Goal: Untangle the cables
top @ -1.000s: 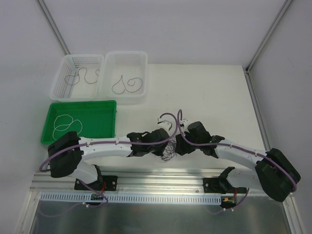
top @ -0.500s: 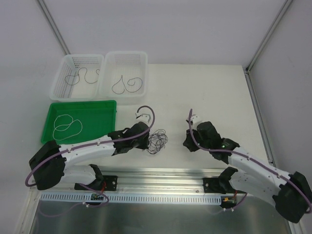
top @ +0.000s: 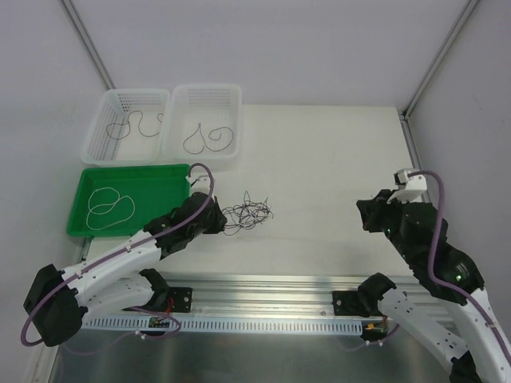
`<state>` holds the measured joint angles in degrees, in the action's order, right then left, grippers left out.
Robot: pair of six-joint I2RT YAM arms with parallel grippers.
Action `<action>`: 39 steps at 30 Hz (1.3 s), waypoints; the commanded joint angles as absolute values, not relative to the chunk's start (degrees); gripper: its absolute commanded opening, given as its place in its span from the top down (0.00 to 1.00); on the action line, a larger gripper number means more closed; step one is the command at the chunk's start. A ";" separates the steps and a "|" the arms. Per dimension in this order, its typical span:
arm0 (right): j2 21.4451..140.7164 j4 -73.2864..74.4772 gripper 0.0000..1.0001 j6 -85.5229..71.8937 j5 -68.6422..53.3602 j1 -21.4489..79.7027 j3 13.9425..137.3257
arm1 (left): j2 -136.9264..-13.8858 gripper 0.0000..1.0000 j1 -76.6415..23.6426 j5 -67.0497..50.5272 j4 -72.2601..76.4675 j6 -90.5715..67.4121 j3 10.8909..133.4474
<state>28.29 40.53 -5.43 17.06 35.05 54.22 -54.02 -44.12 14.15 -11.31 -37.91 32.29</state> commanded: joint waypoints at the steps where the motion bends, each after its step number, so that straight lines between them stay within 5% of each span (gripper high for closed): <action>1: 27.33 46.05 0.99 -5.72 28.82 34.28 62.03 | -56.85 1.00 -42.45 18.37 -17.93 -37.79 32.26; 5: 28.82 47.99 0.99 -4.40 32.79 34.19 67.05 | -58.97 1.00 -42.45 17.33 -17.84 -39.02 32.61; 11: 35.85 46.51 0.98 -6.23 16.65 34.28 59.61 | -60.55 1.00 -44.20 9.07 -16.26 -37.71 37.43; 14: 38.75 42.56 0.58 -8.43 7.86 34.36 51.35 | -61.52 1.00 -46.93 6.95 -15.03 -37.53 40.07; 17: 41.13 36.59 0.40 -9.49 2.13 36.90 45.19 | -63.89 1.00 -50.78 5.28 -13.45 -38.14 42.62; 25: 47.10 21.99 0.39 -11.42 3.78 48.24 41.32 | -70.83 1.00 -56.51 5.01 -10.64 -40.17 47.72; 39: 64.84 -4.82 0.41 -19.24 0.71 49.83 34.19 | -71.90 1.00 -58.97 4.83 -5.80 -41.84 46.94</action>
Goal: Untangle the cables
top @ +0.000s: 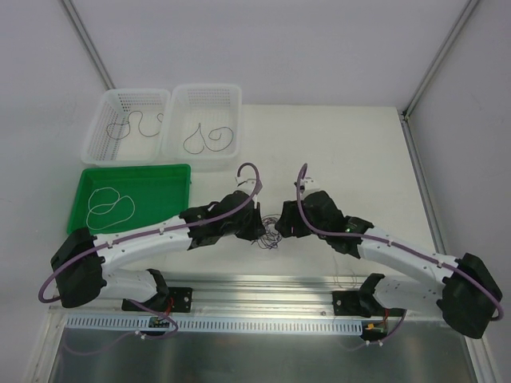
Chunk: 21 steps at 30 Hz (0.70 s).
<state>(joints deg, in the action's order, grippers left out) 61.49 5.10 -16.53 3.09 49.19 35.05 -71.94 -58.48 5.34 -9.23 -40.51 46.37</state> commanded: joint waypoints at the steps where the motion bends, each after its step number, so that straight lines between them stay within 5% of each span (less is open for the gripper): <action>1: 66.26 -7.01 0.41 -20.03 0.53 50.01 34.10 | -71.81 1.00 -58.97 4.83 -5.28 -42.01 46.76; 5: 71.80 -10.19 0.45 -21.09 0.44 50.45 34.19 | -71.54 1.00 -59.06 4.75 -3.78 -42.19 45.18; 8: 73.65 -9.41 0.77 -21.18 1.14 50.62 34.10 | -70.23 1.00 -58.98 6.50 -3.69 -41.92 43.52; 9: 73.22 -8.80 0.94 -20.83 1.93 50.45 33.93 | -69.09 1.00 -58.97 7.20 -3.78 -41.84 42.90; 10: 71.47 -6.18 0.99 -20.48 3.76 50.45 34.10 | -68.47 0.96 -58.97 8.77 -3.78 -41.84 42.02; 21: 59.59 9.84 0.99 -13.54 7.83 48.34 37.70 | -59.95 0.61 -56.25 6.86 -2.12 -39.65 32.70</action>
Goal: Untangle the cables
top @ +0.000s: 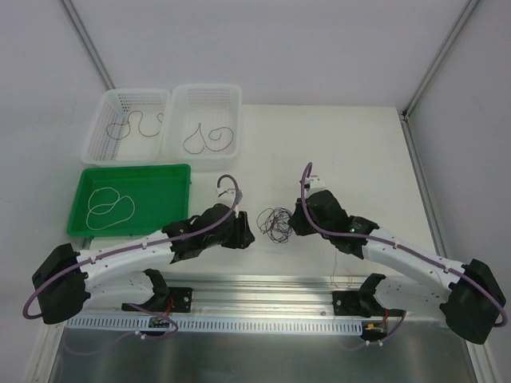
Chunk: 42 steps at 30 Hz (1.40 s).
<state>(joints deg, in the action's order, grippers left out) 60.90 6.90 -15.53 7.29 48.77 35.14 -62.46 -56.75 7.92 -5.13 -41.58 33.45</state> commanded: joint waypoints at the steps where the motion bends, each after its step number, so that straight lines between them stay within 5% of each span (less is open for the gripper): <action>1: 59.59 9.76 0.99 -13.62 7.47 48.43 37.79 | -59.51 0.56 -56.25 6.16 -1.41 -38.77 32.26; 10: 59.94 8.88 0.99 -13.80 4.40 48.43 38.32 | -58.97 0.46 -56.43 0.97 9.74 -32.09 31.20; 19: 60.21 8.09 0.99 -14.15 2.46 48.51 38.58 | -68.20 0.61 -57.39 0.71 11.86 -29.27 35.24; 36: 60.73 7.47 0.99 -14.50 1.14 48.51 38.76 | -67.50 0.55 -59.50 -5.98 16.88 -21.80 33.75; 42: 60.56 7.21 0.99 -14.77 0.70 48.43 38.58 | -69.78 0.64 -59.76 -4.22 15.91 -21.71 34.98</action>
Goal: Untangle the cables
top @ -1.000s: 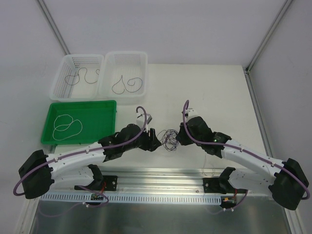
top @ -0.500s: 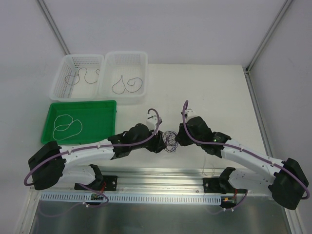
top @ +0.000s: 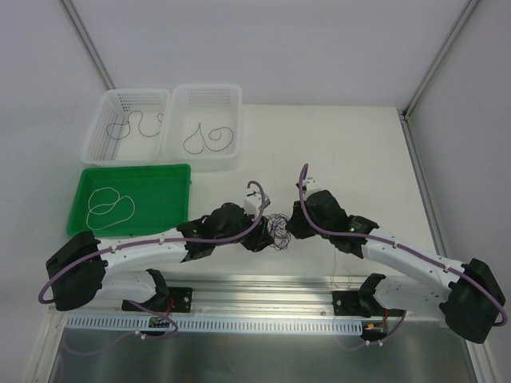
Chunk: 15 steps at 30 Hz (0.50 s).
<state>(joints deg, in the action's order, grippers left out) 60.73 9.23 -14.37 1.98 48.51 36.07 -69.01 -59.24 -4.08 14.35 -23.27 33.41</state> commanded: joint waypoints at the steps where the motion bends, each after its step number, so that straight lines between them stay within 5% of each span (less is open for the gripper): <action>1: 60.56 7.21 0.99 -14.85 0.62 48.51 38.67 | -70.13 0.67 -59.85 -3.78 15.65 -21.71 35.33; 5: 59.68 8.17 0.99 -14.41 1.75 48.52 38.32 | -69.00 1.00 -60.03 -0.37 14.42 -21.97 35.16; 15: 48.18 19.50 0.99 -13.89 8.34 39.39 35.68 | -56.35 1.00 -54.95 26.71 -10.97 -26.80 37.35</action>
